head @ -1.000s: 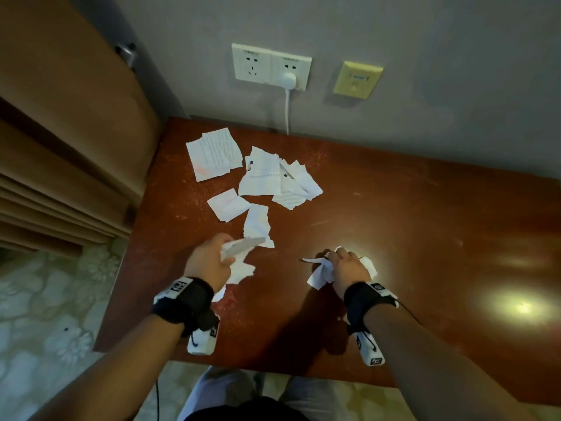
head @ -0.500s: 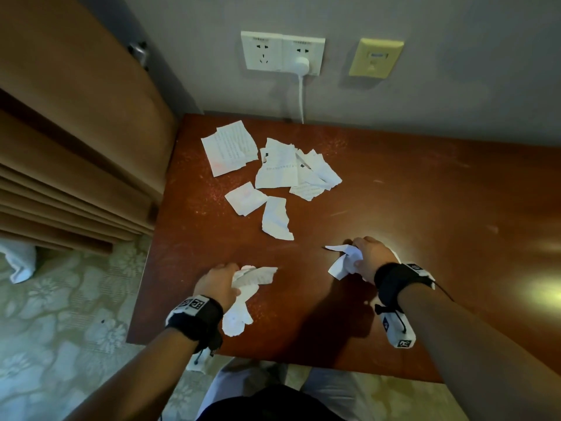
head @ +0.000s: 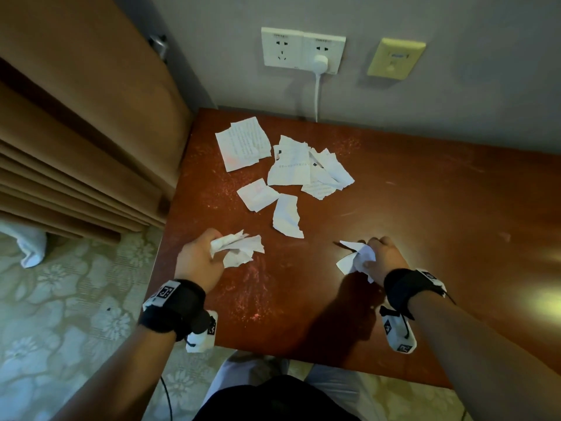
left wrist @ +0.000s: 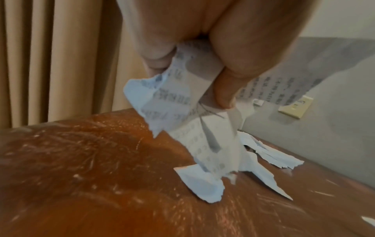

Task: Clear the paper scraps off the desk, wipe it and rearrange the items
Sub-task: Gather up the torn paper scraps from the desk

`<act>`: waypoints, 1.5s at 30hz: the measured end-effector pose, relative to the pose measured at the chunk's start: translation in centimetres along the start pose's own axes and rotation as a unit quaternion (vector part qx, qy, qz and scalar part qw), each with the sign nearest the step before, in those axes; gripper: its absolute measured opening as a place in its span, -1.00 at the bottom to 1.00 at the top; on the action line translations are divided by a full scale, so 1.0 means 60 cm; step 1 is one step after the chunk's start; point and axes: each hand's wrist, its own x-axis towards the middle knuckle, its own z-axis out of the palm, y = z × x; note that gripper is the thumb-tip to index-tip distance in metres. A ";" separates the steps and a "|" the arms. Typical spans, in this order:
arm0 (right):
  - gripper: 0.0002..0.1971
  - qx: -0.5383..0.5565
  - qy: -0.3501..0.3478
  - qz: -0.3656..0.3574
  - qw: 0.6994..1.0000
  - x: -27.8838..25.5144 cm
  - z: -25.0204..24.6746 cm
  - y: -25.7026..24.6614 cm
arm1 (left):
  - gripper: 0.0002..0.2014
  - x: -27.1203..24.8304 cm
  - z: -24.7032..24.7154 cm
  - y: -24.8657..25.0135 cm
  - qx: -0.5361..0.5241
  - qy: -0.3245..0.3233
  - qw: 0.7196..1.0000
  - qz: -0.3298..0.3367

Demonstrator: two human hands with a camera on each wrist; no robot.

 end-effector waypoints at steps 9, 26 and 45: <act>-0.55 -0.004 0.005 0.044 0.999 0.014 -0.007 -0.004 | -0.60 0.014 0.072 -0.044 0.011 -0.009 0.999 -0.045; -0.62 -0.066 -0.025 0.097 0.993 -0.005 -0.016 -0.030 | -0.60 0.059 0.116 -0.027 0.157 -0.100 0.982 0.022; -0.41 -0.227 -0.116 -0.173 0.951 0.064 0.025 -0.312 | -0.84 0.118 -0.008 0.032 0.072 -0.043 0.996 0.039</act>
